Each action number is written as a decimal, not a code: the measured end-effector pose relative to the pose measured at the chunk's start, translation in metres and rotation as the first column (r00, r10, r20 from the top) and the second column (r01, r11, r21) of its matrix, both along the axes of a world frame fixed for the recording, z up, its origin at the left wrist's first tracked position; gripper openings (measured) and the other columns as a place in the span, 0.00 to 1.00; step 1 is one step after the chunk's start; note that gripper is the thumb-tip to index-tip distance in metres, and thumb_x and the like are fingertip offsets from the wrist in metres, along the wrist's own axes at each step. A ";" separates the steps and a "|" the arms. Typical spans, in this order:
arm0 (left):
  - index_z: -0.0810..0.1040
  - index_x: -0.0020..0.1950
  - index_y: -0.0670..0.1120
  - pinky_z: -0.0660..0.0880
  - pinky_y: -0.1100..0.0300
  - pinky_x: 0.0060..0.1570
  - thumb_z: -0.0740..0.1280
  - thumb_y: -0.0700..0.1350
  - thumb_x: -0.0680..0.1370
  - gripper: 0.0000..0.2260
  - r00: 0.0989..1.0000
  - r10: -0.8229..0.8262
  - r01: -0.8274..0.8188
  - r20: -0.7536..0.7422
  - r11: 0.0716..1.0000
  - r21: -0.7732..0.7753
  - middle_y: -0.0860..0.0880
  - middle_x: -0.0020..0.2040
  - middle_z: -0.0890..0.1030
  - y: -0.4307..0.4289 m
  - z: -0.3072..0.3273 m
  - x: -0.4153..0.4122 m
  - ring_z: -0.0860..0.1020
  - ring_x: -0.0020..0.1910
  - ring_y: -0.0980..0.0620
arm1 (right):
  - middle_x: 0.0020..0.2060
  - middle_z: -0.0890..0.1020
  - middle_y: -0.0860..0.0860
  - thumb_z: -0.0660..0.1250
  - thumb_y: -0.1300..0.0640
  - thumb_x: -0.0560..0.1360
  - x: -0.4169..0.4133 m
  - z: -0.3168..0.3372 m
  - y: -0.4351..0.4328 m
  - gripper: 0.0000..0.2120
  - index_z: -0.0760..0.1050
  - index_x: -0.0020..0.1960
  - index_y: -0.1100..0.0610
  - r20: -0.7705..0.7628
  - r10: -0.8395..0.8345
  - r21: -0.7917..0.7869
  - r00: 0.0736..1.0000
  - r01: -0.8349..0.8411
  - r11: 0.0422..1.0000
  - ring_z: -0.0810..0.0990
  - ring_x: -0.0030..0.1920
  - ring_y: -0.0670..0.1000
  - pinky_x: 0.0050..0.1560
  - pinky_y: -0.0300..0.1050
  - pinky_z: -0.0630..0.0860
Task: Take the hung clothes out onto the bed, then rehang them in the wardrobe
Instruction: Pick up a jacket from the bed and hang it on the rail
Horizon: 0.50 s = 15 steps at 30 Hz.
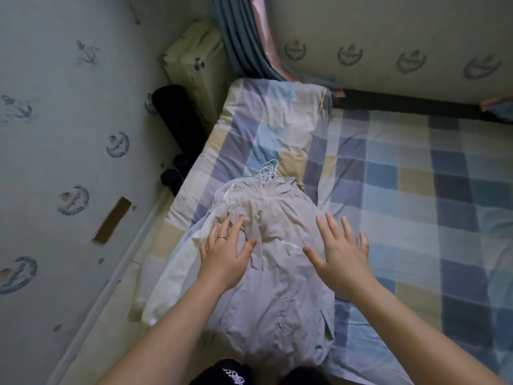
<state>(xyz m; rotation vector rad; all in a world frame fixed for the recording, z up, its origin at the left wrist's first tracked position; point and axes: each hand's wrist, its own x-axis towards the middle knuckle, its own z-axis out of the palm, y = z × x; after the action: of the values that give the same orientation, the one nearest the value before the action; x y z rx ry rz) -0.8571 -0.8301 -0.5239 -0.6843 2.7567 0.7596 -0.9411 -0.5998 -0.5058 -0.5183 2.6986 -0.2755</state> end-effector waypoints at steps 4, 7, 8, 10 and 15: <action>0.53 0.79 0.62 0.43 0.47 0.75 0.54 0.63 0.81 0.27 0.997 -0.024 0.021 0.078 0.999 0.046 0.55 0.81 0.51 -0.032 -0.046 -0.043 0.44 0.79 0.53 | 0.79 0.41 0.45 0.47 0.35 0.79 -0.033 -0.041 -0.028 0.34 0.40 0.79 0.46 0.066 -0.035 0.035 0.997 0.033 0.999 0.38 0.78 0.53 0.76 0.62 0.42; 0.55 0.78 0.62 0.45 0.48 0.75 0.55 0.63 0.81 0.26 0.995 -0.028 0.021 0.099 0.997 0.072 0.54 0.81 0.53 -0.060 -0.098 -0.085 0.46 0.79 0.53 | 0.79 0.40 0.44 0.46 0.35 0.80 -0.056 -0.086 -0.051 0.33 0.39 0.79 0.45 0.109 -0.066 0.087 0.992 0.056 0.995 0.37 0.78 0.52 0.76 0.61 0.41; 0.55 0.78 0.62 0.46 0.48 0.75 0.55 0.63 0.81 0.26 0.994 -0.033 0.024 0.108 0.996 0.085 0.54 0.81 0.53 -0.069 -0.116 -0.098 0.46 0.79 0.53 | 0.79 0.40 0.44 0.46 0.35 0.80 -0.064 -0.103 -0.059 0.33 0.38 0.79 0.45 0.128 -0.073 0.106 0.989 0.060 0.993 0.37 0.78 0.52 0.76 0.61 0.40; 0.56 0.78 0.61 0.47 0.48 0.76 0.55 0.62 0.81 0.26 0.990 -0.042 0.030 0.132 0.995 0.094 0.55 0.81 0.54 -0.087 -0.154 -0.122 0.47 0.79 0.52 | 0.79 0.40 0.44 0.46 0.35 0.79 -0.079 -0.136 -0.075 0.33 0.38 0.79 0.45 0.162 -0.093 0.131 0.982 0.072 0.989 0.37 0.78 0.51 0.76 0.60 0.40; 0.57 0.78 0.60 0.49 0.47 0.76 0.56 0.62 0.80 0.26 0.979 -0.127 0.116 0.160 0.991 0.073 0.53 0.81 0.55 -0.128 -0.248 -0.180 0.50 0.79 0.50 | 0.79 0.42 0.43 0.44 0.35 0.79 -0.126 -0.221 -0.109 0.33 0.40 0.79 0.45 0.168 -0.127 0.153 0.978 0.101 0.983 0.40 0.78 0.50 0.76 0.57 0.42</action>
<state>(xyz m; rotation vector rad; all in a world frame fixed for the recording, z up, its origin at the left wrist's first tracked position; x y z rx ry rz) -1.0372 -0.9585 -0.7718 -0.5347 2.5867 0.7268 -1.0668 -0.7092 -0.7266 -0.2824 2.5535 -0.1477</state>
